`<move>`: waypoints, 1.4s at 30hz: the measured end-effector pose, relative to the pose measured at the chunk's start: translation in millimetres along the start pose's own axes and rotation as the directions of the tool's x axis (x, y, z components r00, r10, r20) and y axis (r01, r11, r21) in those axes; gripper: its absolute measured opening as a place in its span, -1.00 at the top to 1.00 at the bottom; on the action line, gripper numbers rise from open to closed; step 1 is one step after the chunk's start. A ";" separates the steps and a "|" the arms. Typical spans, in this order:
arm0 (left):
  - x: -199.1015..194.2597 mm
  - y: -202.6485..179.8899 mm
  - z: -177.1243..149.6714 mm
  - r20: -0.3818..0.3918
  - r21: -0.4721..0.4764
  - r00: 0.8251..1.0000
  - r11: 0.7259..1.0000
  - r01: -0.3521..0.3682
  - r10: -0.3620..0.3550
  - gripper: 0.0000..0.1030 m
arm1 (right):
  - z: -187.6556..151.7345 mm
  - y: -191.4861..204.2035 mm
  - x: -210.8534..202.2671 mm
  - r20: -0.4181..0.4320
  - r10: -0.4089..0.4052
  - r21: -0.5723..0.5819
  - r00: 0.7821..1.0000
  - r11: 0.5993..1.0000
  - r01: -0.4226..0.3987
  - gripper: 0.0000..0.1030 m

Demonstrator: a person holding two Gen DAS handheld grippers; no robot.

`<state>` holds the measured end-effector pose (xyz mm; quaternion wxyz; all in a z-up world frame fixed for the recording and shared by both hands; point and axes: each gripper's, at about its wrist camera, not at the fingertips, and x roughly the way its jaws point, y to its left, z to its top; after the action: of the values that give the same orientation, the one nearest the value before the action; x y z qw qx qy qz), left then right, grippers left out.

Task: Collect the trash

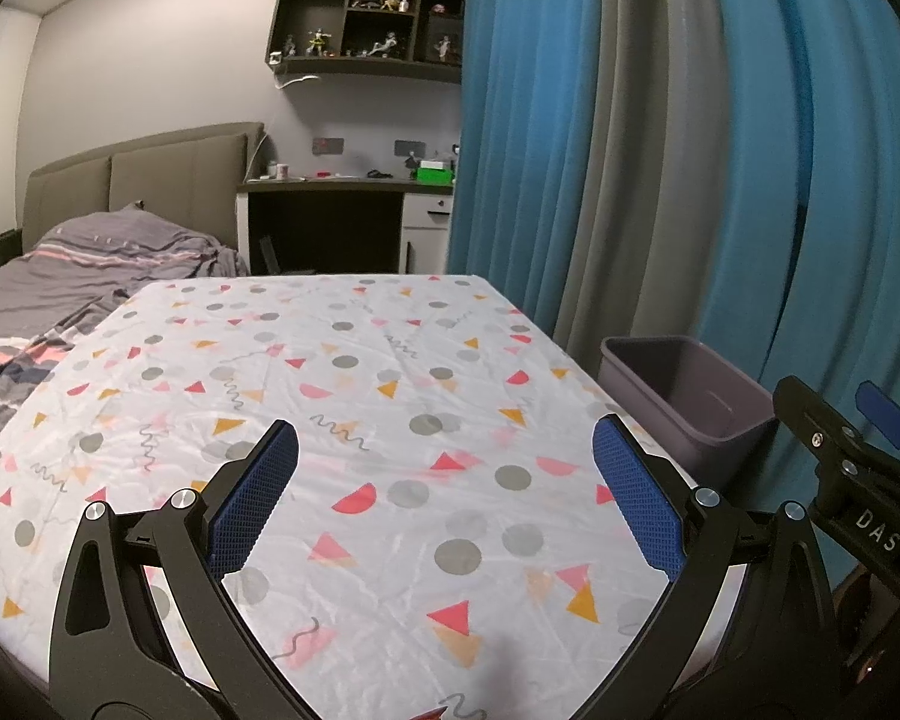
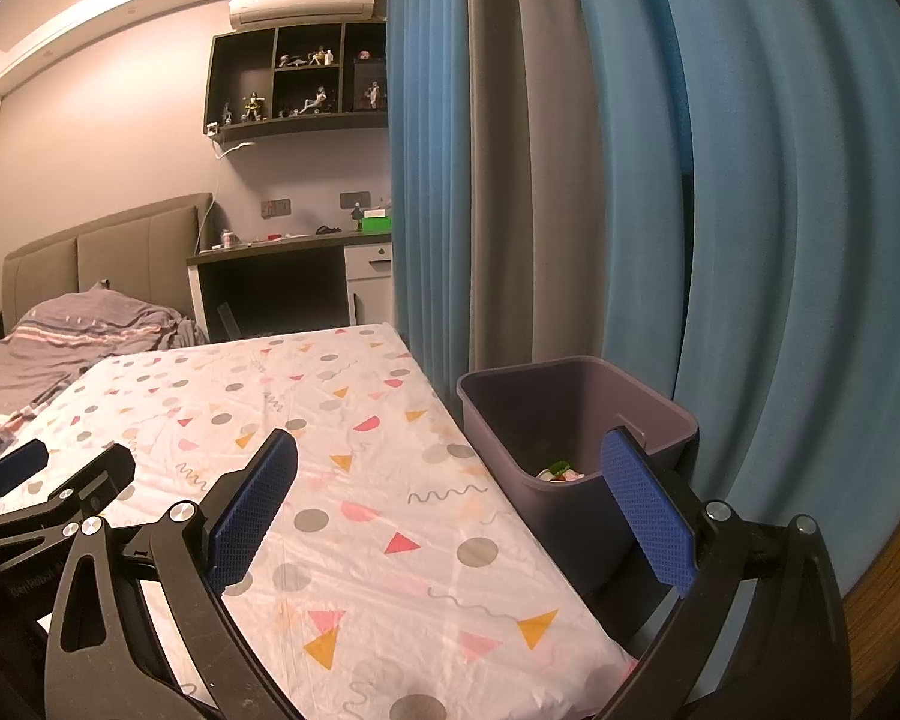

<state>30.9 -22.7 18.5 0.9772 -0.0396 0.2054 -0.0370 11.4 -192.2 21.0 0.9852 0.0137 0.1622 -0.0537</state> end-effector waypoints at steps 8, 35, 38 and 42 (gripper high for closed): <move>0.4 -3.5 -1.2 -0.002 -0.001 1.000 1.000 0.003 -0.003 -0.89 | 1.0 0.7 -0.1 0.001 0.000 0.001 1.000 1.000 0.000 -0.88; 0.2 -10.7 -2.8 -0.004 0.000 1.000 1.000 0.007 -0.007 -0.89 | 0.4 -0.6 0.2 0.001 0.001 0.003 1.000 1.000 -0.001 -0.88; -0.3 -11.3 -2.9 -0.004 -0.001 1.000 1.000 0.008 -0.008 -0.89 | 0.3 -0.5 0.1 0.001 0.001 0.002 1.000 1.000 -0.001 -0.88; 0.7 -12.2 -2.7 -0.005 0.000 1.000 1.000 0.009 -0.009 -0.89 | -0.1 -1.2 0.8 0.001 0.002 0.002 1.000 1.000 -0.002 -0.88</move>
<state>29.8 -35.0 16.9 0.9765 -0.0405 0.2077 -0.0412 12.0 -193.4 20.7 0.9853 0.0147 0.1618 -0.0531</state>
